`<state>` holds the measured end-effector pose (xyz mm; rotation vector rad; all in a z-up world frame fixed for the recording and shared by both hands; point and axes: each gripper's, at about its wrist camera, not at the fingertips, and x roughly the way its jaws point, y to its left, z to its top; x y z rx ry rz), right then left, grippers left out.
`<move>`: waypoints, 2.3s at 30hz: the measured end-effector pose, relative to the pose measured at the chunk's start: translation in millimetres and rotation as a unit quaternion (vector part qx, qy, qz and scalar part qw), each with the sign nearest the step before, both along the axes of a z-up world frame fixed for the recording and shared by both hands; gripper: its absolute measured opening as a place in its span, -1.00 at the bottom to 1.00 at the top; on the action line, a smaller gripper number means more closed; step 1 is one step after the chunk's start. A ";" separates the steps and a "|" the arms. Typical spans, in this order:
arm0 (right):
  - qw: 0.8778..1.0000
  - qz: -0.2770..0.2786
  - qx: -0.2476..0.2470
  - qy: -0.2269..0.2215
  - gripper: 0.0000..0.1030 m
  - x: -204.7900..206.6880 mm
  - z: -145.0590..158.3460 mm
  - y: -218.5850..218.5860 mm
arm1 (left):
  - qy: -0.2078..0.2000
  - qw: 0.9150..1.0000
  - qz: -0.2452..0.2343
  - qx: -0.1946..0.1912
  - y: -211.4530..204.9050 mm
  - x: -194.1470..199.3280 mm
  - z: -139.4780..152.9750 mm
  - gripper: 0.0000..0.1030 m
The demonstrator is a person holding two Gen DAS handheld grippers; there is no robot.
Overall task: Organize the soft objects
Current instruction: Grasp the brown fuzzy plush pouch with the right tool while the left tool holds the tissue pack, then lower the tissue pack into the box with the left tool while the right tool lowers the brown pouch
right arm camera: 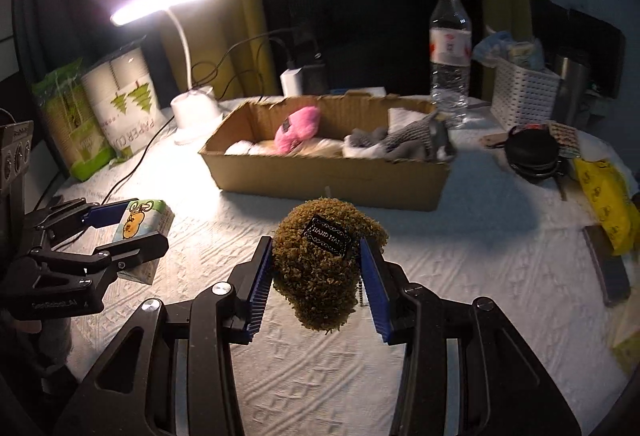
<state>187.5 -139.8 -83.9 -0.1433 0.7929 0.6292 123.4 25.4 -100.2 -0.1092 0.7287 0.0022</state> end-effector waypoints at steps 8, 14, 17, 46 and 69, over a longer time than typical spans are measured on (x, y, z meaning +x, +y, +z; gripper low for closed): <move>1.000 -0.011 0.016 -0.018 -0.12 15.6 19.4 -14.6 | -0.027 1.000 -0.014 0.002 -14.1 24.4 29.1 0.27; 0.999 -0.011 0.018 -0.032 -0.12 34.9 33.4 -15.2 | -0.042 0.999 -0.018 0.006 -15.6 42.9 45.7 0.28; 0.999 -0.011 0.020 -0.038 -0.12 44.6 39.4 -14.4 | -0.049 0.999 -0.016 0.010 -12.5 52.7 52.0 0.28; 1.000 0.006 0.005 -0.025 -0.11 135.8 24.2 27.6 | -0.047 0.999 -0.011 0.002 18.6 149.1 35.7 0.28; 0.999 -0.003 -0.035 0.040 -0.09 171.4 -39.8 45.8 | 0.038 0.999 -0.021 -0.004 21.0 190.0 -25.1 0.31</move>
